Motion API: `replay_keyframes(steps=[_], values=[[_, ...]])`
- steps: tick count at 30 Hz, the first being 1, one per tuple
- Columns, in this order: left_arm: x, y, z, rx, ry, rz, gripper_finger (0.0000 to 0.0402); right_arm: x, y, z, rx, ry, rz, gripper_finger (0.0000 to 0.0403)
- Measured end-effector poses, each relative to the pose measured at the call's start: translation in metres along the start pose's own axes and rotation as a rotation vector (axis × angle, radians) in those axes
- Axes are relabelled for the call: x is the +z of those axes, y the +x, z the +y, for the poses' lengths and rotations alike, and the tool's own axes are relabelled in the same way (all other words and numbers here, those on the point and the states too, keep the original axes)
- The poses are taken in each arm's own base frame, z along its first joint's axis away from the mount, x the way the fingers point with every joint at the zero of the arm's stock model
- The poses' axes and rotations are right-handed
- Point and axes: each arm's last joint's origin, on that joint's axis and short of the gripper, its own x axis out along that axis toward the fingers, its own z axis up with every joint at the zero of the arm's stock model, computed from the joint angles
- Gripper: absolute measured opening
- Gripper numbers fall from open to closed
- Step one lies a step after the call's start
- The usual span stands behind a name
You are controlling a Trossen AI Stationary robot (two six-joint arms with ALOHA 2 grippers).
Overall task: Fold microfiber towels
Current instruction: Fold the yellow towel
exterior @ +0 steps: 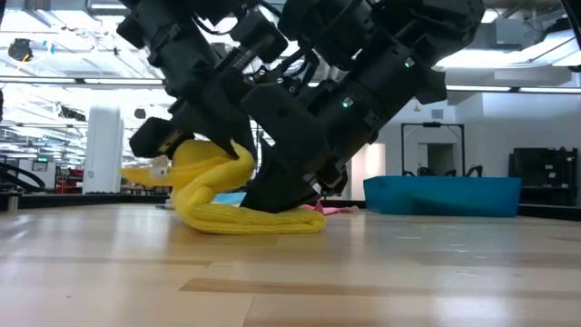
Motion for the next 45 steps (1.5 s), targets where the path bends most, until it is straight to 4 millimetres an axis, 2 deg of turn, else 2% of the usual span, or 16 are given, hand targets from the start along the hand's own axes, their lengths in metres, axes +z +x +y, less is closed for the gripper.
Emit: replay_keyframes(steps=[9, 17, 20, 22, 27, 31, 45], values=[[0.005, 0.0, -0.002, -0.045, 0.04, 0.019, 0.0002, 0.002, -0.018, 0.009, -0.015, -0.029, 0.029, 0.0063], [0.005, 0.0, -0.005, -0.073, 0.051, 0.05, 0.001, 0.015, -0.041, 0.011, -0.042, -0.074, 0.008, 0.0063], [0.005, 0.0, -0.004, -0.073, 0.055, 0.044, 0.001, 0.015, -0.055, 0.008, -0.099, -0.074, 0.042, 0.0063], [0.005, 0.0, -0.005, -0.072, 0.06, 0.034, 0.001, 0.004, -0.06, 0.004, -0.132, -0.072, 0.071, 0.0063], [0.006, 0.009, -0.004, -0.081, 0.07, 0.025, 0.0004, -0.017, -0.059, 0.002, -0.142, -0.04, 0.114, 0.0063], [0.007, 0.019, -0.004, -0.115, 0.072, 0.036, 0.0004, -0.024, -0.056, 0.008, -0.129, -0.052, 0.115, 0.0063], [0.011, 0.027, -0.001, -0.112, 0.038, 0.028, 0.0005, -0.023, -0.053, 0.006, -0.127, -0.05, 0.103, 0.0063]])
